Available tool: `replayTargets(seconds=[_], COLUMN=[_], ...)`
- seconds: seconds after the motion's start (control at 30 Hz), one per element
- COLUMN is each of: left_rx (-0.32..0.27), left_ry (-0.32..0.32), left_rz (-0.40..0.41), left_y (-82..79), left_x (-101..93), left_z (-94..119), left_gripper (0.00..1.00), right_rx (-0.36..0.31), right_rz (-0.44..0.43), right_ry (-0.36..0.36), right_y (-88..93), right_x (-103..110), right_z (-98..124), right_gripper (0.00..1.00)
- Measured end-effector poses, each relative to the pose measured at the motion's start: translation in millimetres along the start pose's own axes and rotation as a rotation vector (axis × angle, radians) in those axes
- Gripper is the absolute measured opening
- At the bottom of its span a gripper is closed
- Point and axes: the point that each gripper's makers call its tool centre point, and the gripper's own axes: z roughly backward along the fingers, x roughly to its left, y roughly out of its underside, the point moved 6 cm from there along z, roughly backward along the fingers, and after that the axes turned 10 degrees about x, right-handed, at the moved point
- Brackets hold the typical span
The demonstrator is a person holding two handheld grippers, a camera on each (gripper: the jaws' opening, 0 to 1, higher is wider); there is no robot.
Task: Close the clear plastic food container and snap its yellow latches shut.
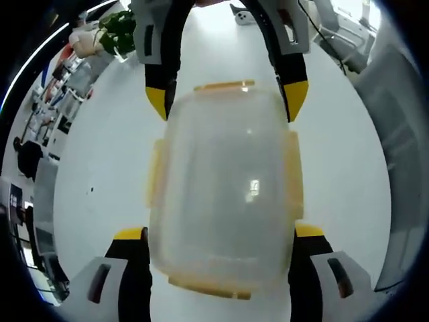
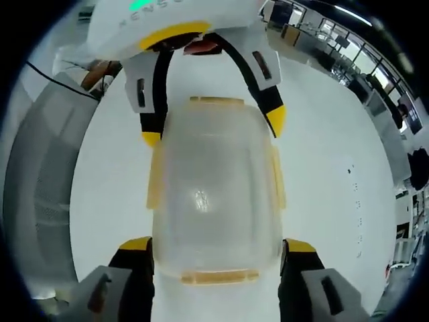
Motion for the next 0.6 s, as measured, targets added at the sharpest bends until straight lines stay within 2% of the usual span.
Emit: replayTargets(seconds=[0.3, 0.6], left_rx=[0.003, -0.004], left_ry=[0.0, -0.002], left_rz=[0.011, 0.034], left_y=[1.5, 11.0], left_x=[-1.3, -6.7], left_z=[0, 4], left_gripper=[0.83, 0.82], right_rx=[0.001, 0.0], right_rz=[0.012, 0.027], right_ry=[-0.004, -0.006], right_y=[-0.9, -10.0], right_x=[0, 4], right_z=[1, -1], right_gripper=[0.75, 0.75])
